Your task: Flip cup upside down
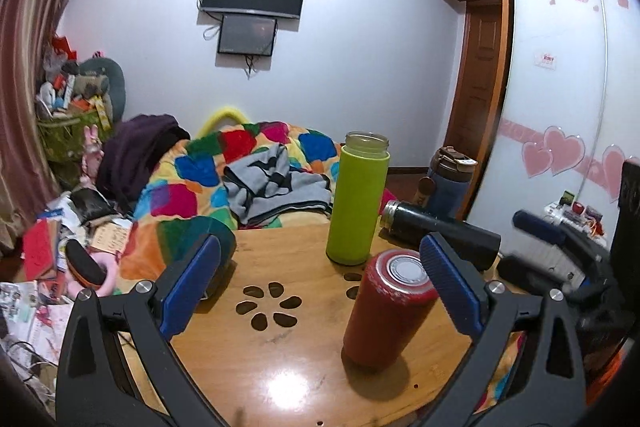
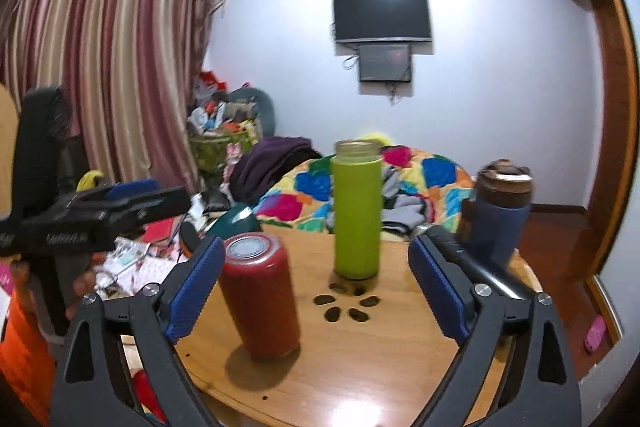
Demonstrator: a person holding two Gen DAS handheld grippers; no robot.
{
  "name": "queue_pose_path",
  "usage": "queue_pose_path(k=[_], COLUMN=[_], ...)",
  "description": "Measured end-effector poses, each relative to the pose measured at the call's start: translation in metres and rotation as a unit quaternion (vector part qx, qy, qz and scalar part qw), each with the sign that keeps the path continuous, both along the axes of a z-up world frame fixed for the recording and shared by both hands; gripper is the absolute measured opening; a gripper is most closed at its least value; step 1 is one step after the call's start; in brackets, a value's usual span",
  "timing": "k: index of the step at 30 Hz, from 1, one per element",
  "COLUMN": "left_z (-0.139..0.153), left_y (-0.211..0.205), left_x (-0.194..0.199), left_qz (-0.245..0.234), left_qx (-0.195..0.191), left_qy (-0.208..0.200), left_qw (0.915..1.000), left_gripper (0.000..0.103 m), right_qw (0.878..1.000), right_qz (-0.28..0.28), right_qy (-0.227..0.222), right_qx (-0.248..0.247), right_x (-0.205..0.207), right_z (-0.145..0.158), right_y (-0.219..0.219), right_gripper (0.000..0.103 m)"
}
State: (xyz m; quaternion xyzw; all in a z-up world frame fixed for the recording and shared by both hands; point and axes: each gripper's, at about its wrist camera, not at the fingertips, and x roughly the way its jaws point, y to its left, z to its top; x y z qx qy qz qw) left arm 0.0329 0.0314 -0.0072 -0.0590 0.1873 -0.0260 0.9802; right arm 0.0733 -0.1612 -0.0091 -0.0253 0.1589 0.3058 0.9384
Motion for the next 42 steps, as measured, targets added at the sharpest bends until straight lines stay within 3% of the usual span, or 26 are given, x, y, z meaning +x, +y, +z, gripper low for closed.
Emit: queue_pose_path(k=[12, 16, 42], left_z=[0.001, 0.002, 0.005], left_y=[-0.031, -0.039, -0.044], left_x=[-0.034, -0.039, -0.042], left_qz=[0.018, 0.022, 0.017], left_qx=[0.036, 0.049, 0.050], left_qy=[-0.020, -0.026, -0.035], left_qw=[0.9990, 0.9982, 0.9980], left_gripper=[0.103, 0.103, 0.103], right_qw=[0.999, 0.999, 0.999], right_qz=[-0.037, -0.046, -0.046], right_qy=[0.002, -0.005, -0.002], right_qx=[0.014, 0.019, 0.015], right_x=[-0.018, -0.025, -0.027], right_z=[0.012, 0.014, 0.013], right_y=[-0.026, -0.031, -0.032], right_gripper=[0.094, 0.103, 0.103])
